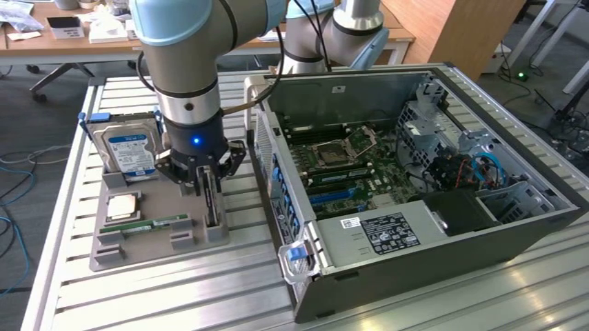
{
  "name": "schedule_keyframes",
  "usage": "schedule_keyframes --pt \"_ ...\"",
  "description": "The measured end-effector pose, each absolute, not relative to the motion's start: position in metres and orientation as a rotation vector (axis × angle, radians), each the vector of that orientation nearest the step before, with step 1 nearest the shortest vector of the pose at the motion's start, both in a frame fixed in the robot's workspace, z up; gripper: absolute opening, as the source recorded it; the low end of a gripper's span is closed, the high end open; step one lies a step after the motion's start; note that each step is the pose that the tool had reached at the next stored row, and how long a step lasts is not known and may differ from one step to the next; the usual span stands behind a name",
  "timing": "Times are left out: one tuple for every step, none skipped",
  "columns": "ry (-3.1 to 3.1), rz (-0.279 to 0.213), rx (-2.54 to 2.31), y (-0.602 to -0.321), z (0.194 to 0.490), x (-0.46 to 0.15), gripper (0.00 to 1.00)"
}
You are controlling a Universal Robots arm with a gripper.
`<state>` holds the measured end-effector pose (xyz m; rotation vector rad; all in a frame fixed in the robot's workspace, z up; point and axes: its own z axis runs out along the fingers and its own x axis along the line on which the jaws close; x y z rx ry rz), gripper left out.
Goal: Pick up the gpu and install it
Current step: 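Pick up the gpu and move the gpu toward the slot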
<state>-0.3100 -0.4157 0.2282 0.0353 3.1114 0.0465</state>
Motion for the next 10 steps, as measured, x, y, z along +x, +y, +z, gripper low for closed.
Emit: schedule_keyframes --pt "3.111 0.047 0.035 -0.4157 0.2282 -0.31 0.42" --pt "3.111 0.047 0.035 -0.4157 0.2282 -0.31 0.42" --pt "3.111 0.046 0.035 -0.4157 0.2282 -0.31 0.42" --pt "3.111 0.047 0.035 -0.4157 0.2282 -0.31 0.42" --pt "3.111 0.046 0.035 -0.4157 0.2282 -0.31 0.42" --pt "3.111 0.046 0.035 -0.4157 0.2282 -0.31 0.42" --pt "3.111 0.047 0.035 -0.4157 0.2282 -0.31 0.4" --pt "3.111 0.047 0.035 -0.4157 0.2282 -0.31 0.4" --pt "3.111 0.046 0.035 -0.4157 0.2282 -0.31 0.33" --pt "3.111 0.047 0.035 -0.4157 0.2281 -0.31 0.33"
